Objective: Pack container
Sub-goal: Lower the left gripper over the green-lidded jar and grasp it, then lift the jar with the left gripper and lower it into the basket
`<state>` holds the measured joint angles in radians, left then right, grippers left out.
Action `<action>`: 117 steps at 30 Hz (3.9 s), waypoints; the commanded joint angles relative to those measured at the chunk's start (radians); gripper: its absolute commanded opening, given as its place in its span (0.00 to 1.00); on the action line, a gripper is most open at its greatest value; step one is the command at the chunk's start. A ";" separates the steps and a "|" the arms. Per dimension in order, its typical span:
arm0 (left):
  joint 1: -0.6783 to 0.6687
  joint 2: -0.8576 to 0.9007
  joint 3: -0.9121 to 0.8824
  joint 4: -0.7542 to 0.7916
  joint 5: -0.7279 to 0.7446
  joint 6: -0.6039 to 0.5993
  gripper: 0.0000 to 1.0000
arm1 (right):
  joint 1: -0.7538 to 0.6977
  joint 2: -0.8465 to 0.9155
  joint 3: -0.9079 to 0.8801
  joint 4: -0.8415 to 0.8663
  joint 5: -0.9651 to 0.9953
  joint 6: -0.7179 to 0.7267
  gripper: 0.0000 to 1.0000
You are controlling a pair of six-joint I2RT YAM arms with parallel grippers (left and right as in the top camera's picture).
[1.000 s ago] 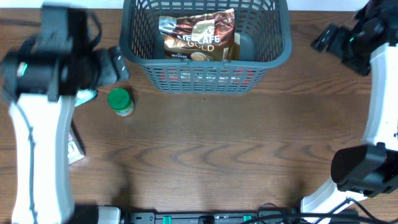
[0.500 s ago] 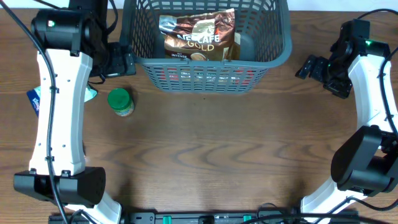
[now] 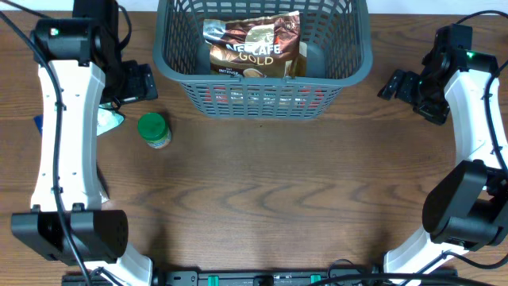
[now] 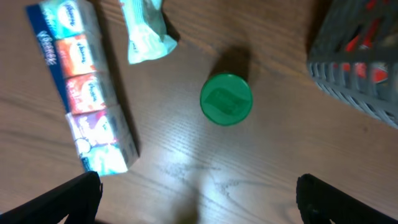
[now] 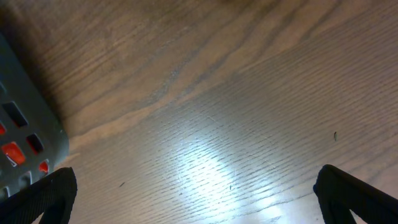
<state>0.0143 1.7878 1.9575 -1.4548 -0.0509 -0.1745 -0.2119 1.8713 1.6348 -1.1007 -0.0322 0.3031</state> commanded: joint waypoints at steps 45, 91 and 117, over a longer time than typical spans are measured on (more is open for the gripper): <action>0.014 0.160 -0.615 0.643 0.077 0.170 0.98 | 0.010 -0.001 -0.003 -0.030 0.009 -0.065 0.99; -0.007 -0.333 -0.123 0.449 0.077 -0.017 0.05 | 0.010 -0.001 -0.003 -0.036 0.010 -0.100 0.99; -0.223 0.118 0.113 0.365 0.093 0.249 0.06 | 0.010 -0.001 -0.003 -0.074 0.010 -0.103 0.99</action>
<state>-0.2268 1.9156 2.0499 -1.0641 0.0578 0.0673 -0.2100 1.8713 1.6348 -1.1721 -0.0292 0.2161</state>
